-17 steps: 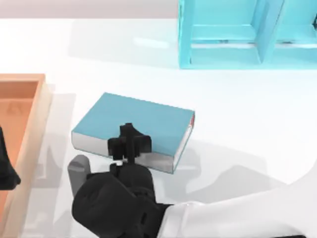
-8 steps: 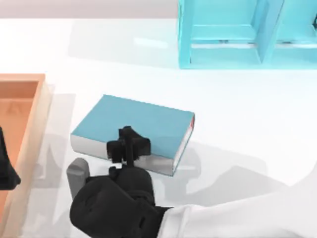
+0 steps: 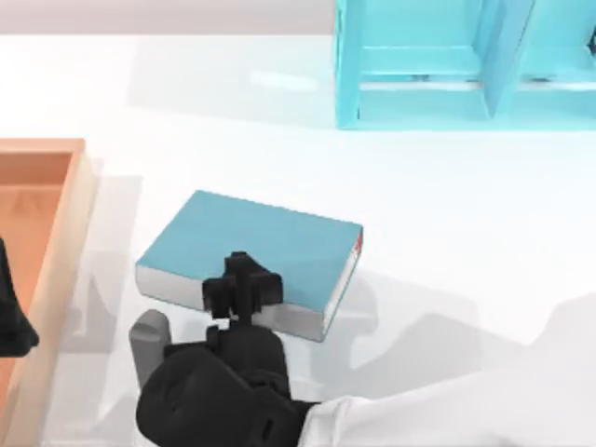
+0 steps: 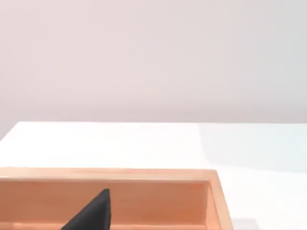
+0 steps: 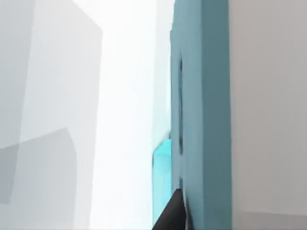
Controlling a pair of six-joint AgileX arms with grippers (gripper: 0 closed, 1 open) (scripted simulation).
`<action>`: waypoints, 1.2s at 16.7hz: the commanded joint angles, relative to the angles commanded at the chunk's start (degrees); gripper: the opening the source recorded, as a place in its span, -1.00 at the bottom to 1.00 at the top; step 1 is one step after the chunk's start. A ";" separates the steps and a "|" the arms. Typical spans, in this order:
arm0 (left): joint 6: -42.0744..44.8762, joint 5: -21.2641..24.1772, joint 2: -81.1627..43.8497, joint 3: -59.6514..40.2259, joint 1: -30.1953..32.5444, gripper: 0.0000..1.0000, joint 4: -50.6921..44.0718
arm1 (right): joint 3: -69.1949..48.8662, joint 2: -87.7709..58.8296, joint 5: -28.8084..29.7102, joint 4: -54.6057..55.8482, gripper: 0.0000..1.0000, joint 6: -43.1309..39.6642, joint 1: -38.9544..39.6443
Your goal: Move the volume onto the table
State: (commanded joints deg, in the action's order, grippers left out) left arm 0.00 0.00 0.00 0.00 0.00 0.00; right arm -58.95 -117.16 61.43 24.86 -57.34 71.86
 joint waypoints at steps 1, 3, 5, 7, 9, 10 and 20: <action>0.00 0.00 0.00 0.00 0.00 1.00 0.00 | 0.32 -0.82 0.05 1.05 -1.00 -0.02 -0.03; 0.00 0.00 0.00 0.00 0.00 1.00 0.00 | 0.63 -1.54 0.11 1.90 -1.00 -0.08 -0.08; 0.00 0.00 0.00 0.00 0.00 1.00 0.00 | 0.63 -1.54 0.11 1.90 -1.00 -0.08 -0.08; 0.00 0.00 0.00 0.00 0.00 1.00 0.00 | 0.63 -1.54 0.11 1.90 -0.85 -0.08 -0.08; 0.00 0.00 0.00 0.00 0.00 1.00 0.00 | 0.63 -1.54 0.11 1.90 -0.55 -0.08 -0.08; 0.00 0.00 0.00 0.00 0.00 1.00 0.00 | 0.63 -1.54 0.11 1.90 -0.40 -0.08 -0.08; 0.00 0.00 0.00 0.00 0.00 1.00 0.00 | 0.63 -1.54 0.11 1.90 1.00 -0.08 -0.08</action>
State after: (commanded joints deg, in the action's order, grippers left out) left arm 0.00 0.00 0.00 0.00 0.00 0.00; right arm -58.32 -118.70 61.54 26.75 -57.41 71.78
